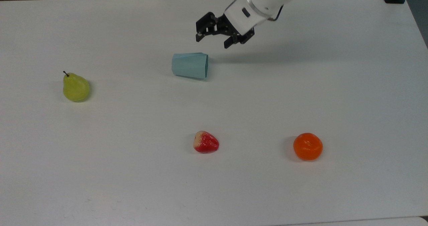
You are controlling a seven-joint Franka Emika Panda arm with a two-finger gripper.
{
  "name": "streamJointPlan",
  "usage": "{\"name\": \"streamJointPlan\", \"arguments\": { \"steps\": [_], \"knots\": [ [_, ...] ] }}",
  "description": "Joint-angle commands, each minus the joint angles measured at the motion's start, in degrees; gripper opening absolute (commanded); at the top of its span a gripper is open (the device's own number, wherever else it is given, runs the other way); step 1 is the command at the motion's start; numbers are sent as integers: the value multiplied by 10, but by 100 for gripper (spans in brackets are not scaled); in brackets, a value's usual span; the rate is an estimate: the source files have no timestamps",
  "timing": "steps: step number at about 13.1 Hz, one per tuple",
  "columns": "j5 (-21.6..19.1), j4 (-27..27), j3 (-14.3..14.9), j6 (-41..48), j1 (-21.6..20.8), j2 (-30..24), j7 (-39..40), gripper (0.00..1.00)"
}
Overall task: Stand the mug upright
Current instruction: 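Move the gripper down to the rim of the tipped blue mug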
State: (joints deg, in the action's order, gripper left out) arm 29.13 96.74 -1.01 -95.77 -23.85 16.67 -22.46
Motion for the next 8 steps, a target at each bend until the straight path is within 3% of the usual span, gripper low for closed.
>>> {"name": "streamJointPlan", "arguments": {
  "steps": [1,8],
  "knots": [
    [54,-1,5,15,-22,51,-71,100],
    [91,9,11,30,2,93,-86,100]
  ]
}}
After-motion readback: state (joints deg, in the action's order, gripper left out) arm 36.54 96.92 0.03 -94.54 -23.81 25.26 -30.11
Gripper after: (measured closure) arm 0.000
